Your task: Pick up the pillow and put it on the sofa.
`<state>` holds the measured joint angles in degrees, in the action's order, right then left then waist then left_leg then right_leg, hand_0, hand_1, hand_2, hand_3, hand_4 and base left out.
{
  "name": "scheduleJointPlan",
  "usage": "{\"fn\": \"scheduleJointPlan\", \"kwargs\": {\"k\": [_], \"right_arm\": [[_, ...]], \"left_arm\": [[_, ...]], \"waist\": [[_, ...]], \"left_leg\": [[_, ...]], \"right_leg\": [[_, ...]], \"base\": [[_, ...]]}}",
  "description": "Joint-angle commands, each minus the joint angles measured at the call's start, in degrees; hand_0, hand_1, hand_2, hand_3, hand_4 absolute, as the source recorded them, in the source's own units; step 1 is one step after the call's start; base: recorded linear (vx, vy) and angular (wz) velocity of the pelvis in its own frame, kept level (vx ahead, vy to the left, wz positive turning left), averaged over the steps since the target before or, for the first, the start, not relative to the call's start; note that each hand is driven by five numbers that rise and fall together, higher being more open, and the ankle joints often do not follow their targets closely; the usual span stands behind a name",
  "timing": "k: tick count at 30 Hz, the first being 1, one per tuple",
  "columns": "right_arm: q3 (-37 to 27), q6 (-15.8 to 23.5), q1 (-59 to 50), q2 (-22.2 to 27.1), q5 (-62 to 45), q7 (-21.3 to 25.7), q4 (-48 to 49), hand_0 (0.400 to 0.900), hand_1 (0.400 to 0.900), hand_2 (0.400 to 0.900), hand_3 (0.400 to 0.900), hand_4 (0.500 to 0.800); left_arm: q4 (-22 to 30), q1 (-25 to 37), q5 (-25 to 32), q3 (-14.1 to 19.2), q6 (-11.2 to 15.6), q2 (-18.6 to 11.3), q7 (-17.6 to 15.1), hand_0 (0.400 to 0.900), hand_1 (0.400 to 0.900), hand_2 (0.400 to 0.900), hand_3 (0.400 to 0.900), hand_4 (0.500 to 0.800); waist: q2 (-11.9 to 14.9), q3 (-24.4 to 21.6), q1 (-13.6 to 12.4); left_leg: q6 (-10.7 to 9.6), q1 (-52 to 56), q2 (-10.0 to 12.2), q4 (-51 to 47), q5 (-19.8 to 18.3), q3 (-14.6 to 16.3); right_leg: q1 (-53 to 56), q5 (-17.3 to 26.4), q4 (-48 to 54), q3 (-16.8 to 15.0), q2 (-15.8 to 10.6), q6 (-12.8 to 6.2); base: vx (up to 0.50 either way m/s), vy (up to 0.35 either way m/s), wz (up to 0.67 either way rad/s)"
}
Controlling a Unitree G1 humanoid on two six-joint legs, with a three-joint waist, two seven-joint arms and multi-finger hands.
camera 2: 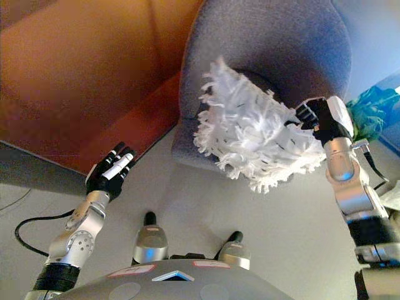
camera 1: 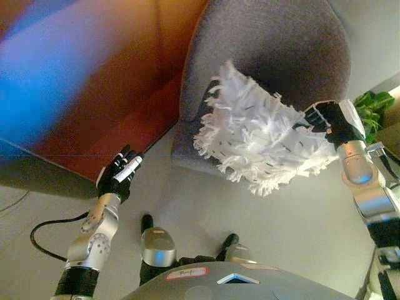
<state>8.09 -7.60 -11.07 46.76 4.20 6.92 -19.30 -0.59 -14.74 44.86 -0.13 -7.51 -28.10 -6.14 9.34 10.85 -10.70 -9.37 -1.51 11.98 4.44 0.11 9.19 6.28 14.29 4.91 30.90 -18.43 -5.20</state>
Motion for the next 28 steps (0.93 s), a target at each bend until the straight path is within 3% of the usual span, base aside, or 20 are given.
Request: {"fn": "scheduleJointPlan", "kwargs": {"k": [1, 2, 3, 8, 12, 14, 20, 24, 28], "right_arm": [[6.94, 1.85, -26.55, 10.52, -3.16, 8.43, -11.7, 0.4, 0.4, 0.4, 0.4, 0.5], [9.58, 1.1, -30.3, 11.2, -4.5, 8.43, -16.44, 0.469, 0.469, 0.469, 0.469, 0.541], [11.27, 0.82, -32.41, 11.53, -5.04, 9.2, -19.12, 0.9, 0.9, 0.9, 0.9, 0.8], [18.85, -2.2, -45.2, 12.84, -5.1, 11.6, -31.91, 0.9, 0.9, 0.9, 0.9, 0.8], [18.29, -3.65, -47.66, 12.7, -4.93, 16.09, -34.38, 0.9, 0.9, 0.9, 0.9, 0.8], [18.33, -2.59, -47.81, 12.86, -4.11, 17.39, -33.69, 0.9, 0.9, 0.9, 0.9, 0.8], [14.36, 1.76, -43.73, 11.33, -6.96, 21.97, -28.0, 0.9, 0.9, 0.9, 0.9, 0.8], [9.06, 6.16, -37.57, 9.91, -9.36, 22.47, -18.48, 0.9, 0.9, 0.9, 0.9, 0.8], [0.07, 9.29, -23.86, 5.07, -11.35, 20.52, -3.49, 0.9, 0.9, 0.9, 0.9, 0.8]], "left_arm": [[9.39, 4.77, 0.88, 0.12, 2.08, -4.45, 3.11, 0.9, 0.9, 0.9, 0.9, 0.8], [9.73, 5.29, 0.96, -0.26, 1.92, -4.95, 3.17, 0.9, 0.9, 0.9, 0.9, 0.8], [10.04, 5.53, 0.98, -0.39, 1.84, -5.24, 3.32, 0.9, 0.9, 0.9, 0.9, 0.8], [10.6, 6.18, -0.1, -1.62, 1.49, -7.68, 4.93, 0.9, 0.9, 0.9, 0.9, 0.8], [11.23, 5.45, 0.11, -1.5, 0.87, -7.81, 5.74, 0.9, 0.9, 0.9, 0.9, 0.8], [11.09, 5.33, -0.04, -1.73, 0.49, -7.49, 6.47, 0.9, 0.9, 0.9, 0.9, 0.8], [9.75, 4.87, 1.03, -4.18, 1.86, -6.93, 6.23, 0.9, 0.9, 0.9, 0.9, 0.8], [8.08, 5.39, 0.48, -6.07, 4.81, -6.31, 6.86, 0.9, 0.9, 0.9, 0.9, 0.8], [5.84, 6.1, 0.16, -6.7, 8.14, -4.18, 6.37, 0.9, 0.9, 0.9, 0.9, 0.8]], "waist": [[-0.21, -2.03, -5.37], [-0.26, -1.71, -6.33], [-0.33, -1.46, -6.96], [-0.89, -1.01, -10.41], [-1.59, -1.23, -11.21], [-1.67, -1.62, -11.06], [-2.67, -3.12, -8.4], [-2.81, -3.07, -5.9], [-3.5, -3.1, -2.03]], "left_leg": [[3.18, 4.45, -0.95, -4.69, -0.98, -0.1], [2.87, 3.78, -0.65, -4.57, -0.58, -0.46], [2.7, 3.3, -0.41, -4.42, -0.37, -0.84], [1.65, 3.0, 1.2, -4.41, -0.85, -3.49], [1.54, 3.38, 1.56, -4.68, -0.57, -3.74], [1.56, 3.82, 1.55, -4.94, -0.39, -3.49], [2.62, 6.5, 0.88, -4.21, -2.05, -2.03], [3.91, 6.46, -0.42, -1.93, -2.85, -0.62], [4.82, 7.14, -0.68, 0.17, -4.54, 1.37]], "right_leg": [[-1.06, -3.6, -1.57, -0.08, -0.29, -8.43], [-0.8, -3.57, -1.4, 0.65, -0.19, -8.49], [-0.61, -3.55, -1.26, 1.1, -0.13, -8.55], [0.73, -4.26, -0.72, 2.42, 0.71, -9.28], [1.65, -4.35, -0.62, 3.21, 0.63, -9.37], [2.08, -4.35, -0.58, 3.48, 0.56, -9.44], [2.29, -3.68, -0.87, 2.52, -0.46, -9.42], [0.8, -2.47, -2.12, 1.74, -2.33, -8.96], [-0.46, -1.7, -2.9, -0.82, -3.12, -8.91]], "base": [[-0.01, -0.168, 0.28], [-0.03, -0.134, 0.22], [-0.03, -0.156, 0.27], [0.06, -0.117, 0.18], [0.0, 0.015, 0.06], [0.0, 0.071, -0.03], [-0.02, 0.136, -0.2], [-0.1, 0.131, -0.33], [-0.11, 0.113, -0.35]]}}
